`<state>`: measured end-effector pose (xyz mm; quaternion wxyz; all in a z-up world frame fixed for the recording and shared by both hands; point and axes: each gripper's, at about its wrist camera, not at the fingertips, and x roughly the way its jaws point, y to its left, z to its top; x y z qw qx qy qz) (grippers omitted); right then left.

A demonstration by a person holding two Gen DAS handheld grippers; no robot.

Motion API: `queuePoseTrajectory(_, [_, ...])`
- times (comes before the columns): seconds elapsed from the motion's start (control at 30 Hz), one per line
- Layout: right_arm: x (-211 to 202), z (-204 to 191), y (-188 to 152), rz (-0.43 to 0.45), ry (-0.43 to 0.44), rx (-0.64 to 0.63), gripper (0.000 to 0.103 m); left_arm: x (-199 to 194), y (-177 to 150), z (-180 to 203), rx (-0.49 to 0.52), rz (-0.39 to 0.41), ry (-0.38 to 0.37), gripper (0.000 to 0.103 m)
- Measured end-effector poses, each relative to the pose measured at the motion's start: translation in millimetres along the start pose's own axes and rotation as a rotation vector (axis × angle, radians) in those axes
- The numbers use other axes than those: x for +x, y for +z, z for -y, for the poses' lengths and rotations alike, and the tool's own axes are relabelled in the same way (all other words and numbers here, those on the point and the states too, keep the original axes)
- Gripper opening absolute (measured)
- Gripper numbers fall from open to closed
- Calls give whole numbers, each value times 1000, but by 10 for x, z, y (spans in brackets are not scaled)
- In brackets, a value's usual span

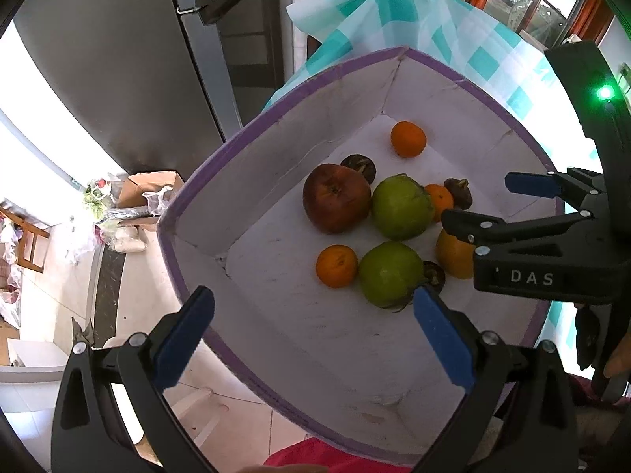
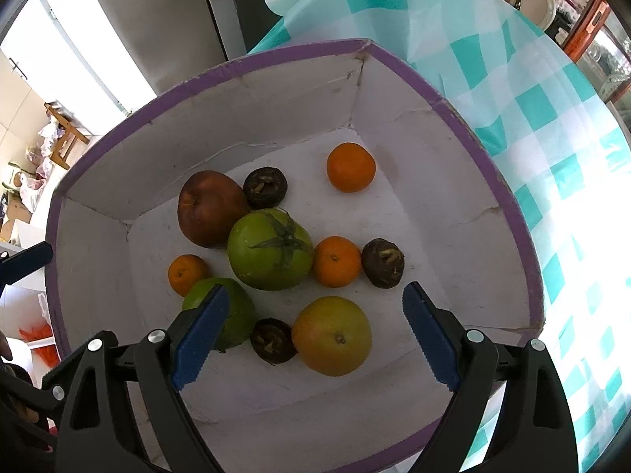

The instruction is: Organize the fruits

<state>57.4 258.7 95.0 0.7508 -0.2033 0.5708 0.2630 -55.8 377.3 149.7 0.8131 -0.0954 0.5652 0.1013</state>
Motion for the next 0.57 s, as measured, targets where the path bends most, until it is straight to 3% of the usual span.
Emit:
queuePoseTrajectory(0.23, [-19,-57,-47,0,-2,3,87,-30,-29,-22,-9,18,-15,101])
queuePoseTrajectory(0.37, [-119,-37,-128,23,3,10,87,-88,-45,38,4,39,46,101])
queuePoseTrajectory(0.57, [-413,54,-323,92,27,30,87,-255,-135,168,0,52,71,101])
